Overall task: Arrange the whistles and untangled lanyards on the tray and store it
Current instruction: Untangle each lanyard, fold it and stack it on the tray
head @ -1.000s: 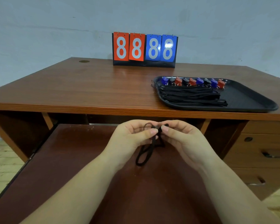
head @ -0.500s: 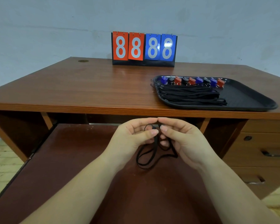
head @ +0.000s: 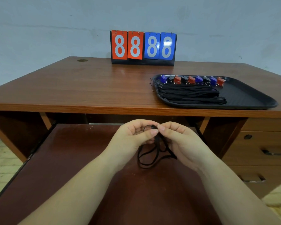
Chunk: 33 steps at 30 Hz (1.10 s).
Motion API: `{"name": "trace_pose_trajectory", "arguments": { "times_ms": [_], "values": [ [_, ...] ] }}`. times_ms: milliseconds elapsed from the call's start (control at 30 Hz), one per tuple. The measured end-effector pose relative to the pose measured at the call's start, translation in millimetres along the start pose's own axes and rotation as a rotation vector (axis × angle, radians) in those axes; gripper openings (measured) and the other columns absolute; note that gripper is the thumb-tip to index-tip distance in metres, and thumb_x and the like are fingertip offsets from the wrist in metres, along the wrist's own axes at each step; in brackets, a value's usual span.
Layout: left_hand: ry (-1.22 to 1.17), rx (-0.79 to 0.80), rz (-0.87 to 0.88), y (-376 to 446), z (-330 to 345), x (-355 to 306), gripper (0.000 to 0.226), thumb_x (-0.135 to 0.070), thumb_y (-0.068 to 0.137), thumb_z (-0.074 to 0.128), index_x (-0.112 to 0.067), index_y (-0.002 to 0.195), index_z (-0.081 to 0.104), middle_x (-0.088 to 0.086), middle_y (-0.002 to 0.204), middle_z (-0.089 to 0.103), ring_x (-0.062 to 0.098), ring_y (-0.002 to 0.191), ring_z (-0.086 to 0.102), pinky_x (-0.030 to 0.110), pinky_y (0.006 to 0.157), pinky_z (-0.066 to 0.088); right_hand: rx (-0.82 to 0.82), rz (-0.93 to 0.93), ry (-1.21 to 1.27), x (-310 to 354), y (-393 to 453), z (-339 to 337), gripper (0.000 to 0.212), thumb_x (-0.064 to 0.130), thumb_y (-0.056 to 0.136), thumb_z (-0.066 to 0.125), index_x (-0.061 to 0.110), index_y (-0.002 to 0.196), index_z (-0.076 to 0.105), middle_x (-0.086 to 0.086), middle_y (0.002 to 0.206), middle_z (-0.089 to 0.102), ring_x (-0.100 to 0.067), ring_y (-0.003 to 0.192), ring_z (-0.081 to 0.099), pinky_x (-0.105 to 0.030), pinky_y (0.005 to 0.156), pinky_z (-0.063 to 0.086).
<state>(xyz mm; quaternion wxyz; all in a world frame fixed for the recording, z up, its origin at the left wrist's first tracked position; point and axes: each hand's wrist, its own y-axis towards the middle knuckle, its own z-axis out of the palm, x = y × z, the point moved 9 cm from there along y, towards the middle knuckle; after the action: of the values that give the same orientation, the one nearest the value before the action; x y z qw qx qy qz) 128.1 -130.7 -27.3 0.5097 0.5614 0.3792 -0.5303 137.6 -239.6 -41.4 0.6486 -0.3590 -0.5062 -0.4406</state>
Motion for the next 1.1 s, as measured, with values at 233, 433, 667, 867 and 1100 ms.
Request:
{"name": "trace_pose_trajectory", "arguments": {
  "times_ms": [233, 433, 667, 867, 1100],
  "values": [
    [-0.051, -0.114, -0.018, 2, -10, 4, 0.018, -0.006, 0.081, 0.064, -0.021, 0.084, 0.074, 0.001, 0.079, 0.067, 0.015, 0.077, 0.064, 0.031, 0.081, 0.054, -0.031, -0.07, 0.001, 3, 1, 2, 0.029, 0.015, 0.064, 0.071, 0.009, 0.091, 0.063, -0.005, 0.08, 0.066, -0.013, 0.074, 0.064, -0.022, 0.071, 0.052],
    [-0.074, -0.151, -0.017, 3, -16, 6, 0.014, -0.01, 0.078, 0.067, -0.021, 0.083, 0.074, 0.0, 0.077, 0.067, 0.014, 0.077, 0.064, 0.027, 0.077, 0.056, -0.028, -0.062, 0.029, 2, 0, 5, 0.031, 0.008, 0.062, 0.07, 0.006, 0.092, 0.065, -0.002, 0.073, 0.064, -0.012, 0.069, 0.064, -0.024, 0.064, 0.055],
    [-0.076, -0.254, -0.018, 8, -34, 6, 0.013, -0.005, 0.081, 0.065, -0.016, 0.086, 0.071, -0.005, 0.067, 0.07, 0.007, 0.069, 0.067, 0.02, 0.07, 0.057, -0.102, -0.104, -0.171, 15, 0, -16, 0.012, 0.005, 0.074, 0.069, 0.015, 0.077, 0.075, 0.003, 0.063, 0.067, -0.005, 0.06, 0.06, -0.016, 0.052, 0.046],
    [-0.125, -0.419, 0.003, 10, -73, 2, 0.012, -0.006, 0.082, 0.066, -0.016, 0.086, 0.07, -0.005, 0.067, 0.072, 0.007, 0.071, 0.07, 0.021, 0.073, 0.058, -0.151, -0.105, -0.415, 27, -4, -39, 0.013, 0.001, 0.077, 0.07, 0.012, 0.081, 0.074, 0.003, 0.058, 0.068, -0.002, 0.052, 0.058, -0.012, 0.051, 0.046],
    [-0.14, -0.524, -0.003, 11, -106, 7, 0.01, -0.006, 0.084, 0.064, -0.015, 0.087, 0.069, 0.003, 0.079, 0.068, 0.007, 0.071, 0.07, 0.019, 0.069, 0.057, -0.286, -0.1, -0.369, 32, -6, -72, 0.013, -0.001, 0.076, 0.069, 0.01, 0.082, 0.073, -0.001, 0.066, 0.071, -0.007, 0.062, 0.068, -0.015, 0.058, 0.054]
  ]
}}
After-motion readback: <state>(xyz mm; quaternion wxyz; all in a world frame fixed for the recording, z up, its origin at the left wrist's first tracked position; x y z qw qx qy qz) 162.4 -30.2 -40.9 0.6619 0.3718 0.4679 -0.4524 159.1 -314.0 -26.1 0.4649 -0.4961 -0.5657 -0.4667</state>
